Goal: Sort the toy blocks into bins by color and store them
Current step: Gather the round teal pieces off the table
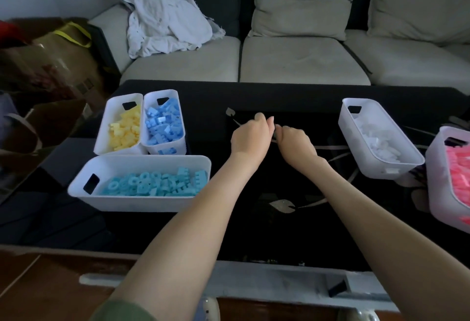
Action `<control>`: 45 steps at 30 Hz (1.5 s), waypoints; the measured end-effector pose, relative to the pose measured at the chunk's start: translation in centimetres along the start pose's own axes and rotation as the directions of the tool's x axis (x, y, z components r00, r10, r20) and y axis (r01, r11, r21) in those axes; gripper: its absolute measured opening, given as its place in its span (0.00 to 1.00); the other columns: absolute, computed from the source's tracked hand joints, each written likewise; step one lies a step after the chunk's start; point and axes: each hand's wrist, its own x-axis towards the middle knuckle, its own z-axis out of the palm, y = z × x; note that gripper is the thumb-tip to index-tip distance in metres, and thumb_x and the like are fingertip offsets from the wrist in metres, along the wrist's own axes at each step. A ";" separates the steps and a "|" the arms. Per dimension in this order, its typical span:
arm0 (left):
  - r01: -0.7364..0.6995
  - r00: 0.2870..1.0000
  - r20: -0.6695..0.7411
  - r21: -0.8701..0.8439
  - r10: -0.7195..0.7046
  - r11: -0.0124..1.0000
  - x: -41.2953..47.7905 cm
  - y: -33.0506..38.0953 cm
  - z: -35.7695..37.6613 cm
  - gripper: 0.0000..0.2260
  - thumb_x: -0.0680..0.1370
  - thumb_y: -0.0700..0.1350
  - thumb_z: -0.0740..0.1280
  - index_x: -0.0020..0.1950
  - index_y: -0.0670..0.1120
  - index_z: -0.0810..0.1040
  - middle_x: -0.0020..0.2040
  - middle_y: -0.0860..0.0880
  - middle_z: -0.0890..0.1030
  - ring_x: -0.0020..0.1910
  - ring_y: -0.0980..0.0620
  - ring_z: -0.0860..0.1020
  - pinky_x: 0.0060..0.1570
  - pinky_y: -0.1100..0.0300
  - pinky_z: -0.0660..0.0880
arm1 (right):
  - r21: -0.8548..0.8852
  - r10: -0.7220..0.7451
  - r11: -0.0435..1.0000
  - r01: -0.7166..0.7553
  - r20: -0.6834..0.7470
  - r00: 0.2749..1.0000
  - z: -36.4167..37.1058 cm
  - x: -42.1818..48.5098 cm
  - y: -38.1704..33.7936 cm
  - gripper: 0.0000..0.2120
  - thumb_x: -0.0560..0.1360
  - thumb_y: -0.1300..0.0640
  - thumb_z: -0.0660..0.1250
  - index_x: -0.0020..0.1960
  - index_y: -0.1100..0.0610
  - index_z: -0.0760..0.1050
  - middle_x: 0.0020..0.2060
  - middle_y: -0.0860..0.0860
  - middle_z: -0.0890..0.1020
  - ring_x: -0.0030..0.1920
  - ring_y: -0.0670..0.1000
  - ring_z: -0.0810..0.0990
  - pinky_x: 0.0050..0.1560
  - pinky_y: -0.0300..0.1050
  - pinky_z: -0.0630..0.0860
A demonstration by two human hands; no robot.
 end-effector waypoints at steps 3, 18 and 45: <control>-0.002 0.992 -0.125 -0.107 -0.012 0.994 -0.2 -2.5 -4.3 0.17 0.83 0.52 0.52 0.48 0.41 0.73 0.32 0.49 0.72 0.31 0.49 0.73 0.26 0.60 0.59 | 0.004 -0.137 0.991 0.137 -0.074 0.988 -2.2 0.4 -3.4 0.11 0.80 0.62 0.55 0.61 0.62 0.66 0.51 0.58 0.78 0.45 0.55 0.78 0.39 0.45 0.71; 0.317 0.916 0.287 -0.092 -0.279 0.944 -9.4 -18.8 -10.1 0.16 0.81 0.54 0.55 0.38 0.48 0.72 0.36 0.51 0.74 0.36 0.51 0.72 0.29 0.59 0.62 | 0.395 -0.532 0.791 0.467 0.067 0.844 -1.3 -2.8 -19.2 0.10 0.81 0.50 0.52 0.49 0.54 0.68 0.43 0.51 0.75 0.42 0.53 0.75 0.42 0.49 0.70; -0.002 0.946 0.315 -0.243 0.081 0.970 -2.9 -5.4 -6.3 0.07 0.79 0.45 0.57 0.47 0.46 0.73 0.36 0.49 0.78 0.34 0.49 0.78 0.36 0.52 0.75 | 0.041 0.156 0.987 -0.156 0.019 0.988 0.4 1.2 2.6 0.16 0.77 0.65 0.59 0.64 0.62 0.64 0.63 0.61 0.68 0.63 0.62 0.66 0.61 0.56 0.66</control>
